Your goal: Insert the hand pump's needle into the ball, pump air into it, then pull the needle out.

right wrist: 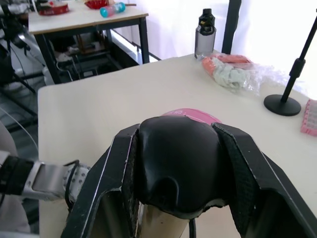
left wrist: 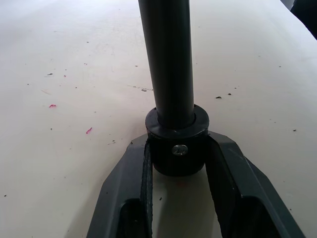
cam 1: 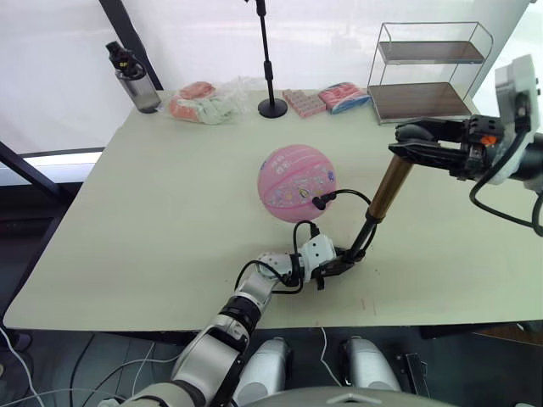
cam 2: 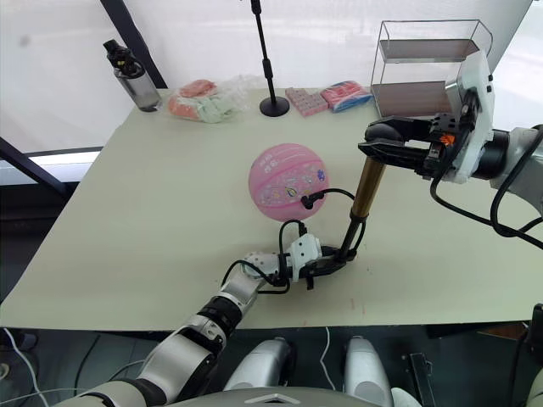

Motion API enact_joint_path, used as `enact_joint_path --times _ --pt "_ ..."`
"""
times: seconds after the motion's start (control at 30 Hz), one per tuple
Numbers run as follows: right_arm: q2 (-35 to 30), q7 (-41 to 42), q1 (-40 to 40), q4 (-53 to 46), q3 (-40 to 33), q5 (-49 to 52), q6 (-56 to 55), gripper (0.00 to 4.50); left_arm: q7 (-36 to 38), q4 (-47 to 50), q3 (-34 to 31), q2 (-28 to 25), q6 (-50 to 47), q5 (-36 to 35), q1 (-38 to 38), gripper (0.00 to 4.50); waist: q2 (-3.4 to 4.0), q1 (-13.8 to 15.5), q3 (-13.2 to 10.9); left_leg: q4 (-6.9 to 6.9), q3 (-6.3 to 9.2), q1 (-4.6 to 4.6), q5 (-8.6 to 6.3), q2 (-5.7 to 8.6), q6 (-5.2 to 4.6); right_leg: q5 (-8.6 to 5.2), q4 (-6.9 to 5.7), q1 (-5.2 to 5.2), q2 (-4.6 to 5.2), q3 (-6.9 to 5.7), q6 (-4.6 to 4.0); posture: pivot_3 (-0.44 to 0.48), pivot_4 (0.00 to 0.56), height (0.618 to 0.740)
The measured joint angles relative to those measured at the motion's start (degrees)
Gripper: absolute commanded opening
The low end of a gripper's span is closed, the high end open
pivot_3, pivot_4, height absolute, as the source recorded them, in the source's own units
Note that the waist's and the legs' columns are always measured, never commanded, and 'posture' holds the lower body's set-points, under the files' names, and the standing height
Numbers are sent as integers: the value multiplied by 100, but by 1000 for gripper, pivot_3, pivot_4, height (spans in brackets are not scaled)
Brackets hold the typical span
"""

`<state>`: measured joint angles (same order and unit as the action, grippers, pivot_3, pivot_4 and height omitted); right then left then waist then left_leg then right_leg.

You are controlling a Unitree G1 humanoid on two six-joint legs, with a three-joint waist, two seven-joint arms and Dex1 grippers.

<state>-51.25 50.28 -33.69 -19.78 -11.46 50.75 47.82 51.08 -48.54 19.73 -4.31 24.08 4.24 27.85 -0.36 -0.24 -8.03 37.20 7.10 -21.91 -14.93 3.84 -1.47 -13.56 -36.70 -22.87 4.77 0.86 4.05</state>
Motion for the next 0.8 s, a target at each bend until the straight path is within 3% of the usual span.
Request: enact_joint_path --times 0.47,0.8 --pt "761 68 1503 -99 947 -1316 -1618 1688 -14 -59 2 -44 1 19 14 1067 -15 -51 24 0 -1 25 0 -4 0 -2 -3 21 -7 3 3 0 150 740" --pt "1310 -24 2037 118 1350 -2042 -2314 1688 -13 -59 5 -51 0 23 12 1067 -7 -55 31 0 -2 28 0 -4 1 -2 -3 22 -11 6 2 0 150 740"
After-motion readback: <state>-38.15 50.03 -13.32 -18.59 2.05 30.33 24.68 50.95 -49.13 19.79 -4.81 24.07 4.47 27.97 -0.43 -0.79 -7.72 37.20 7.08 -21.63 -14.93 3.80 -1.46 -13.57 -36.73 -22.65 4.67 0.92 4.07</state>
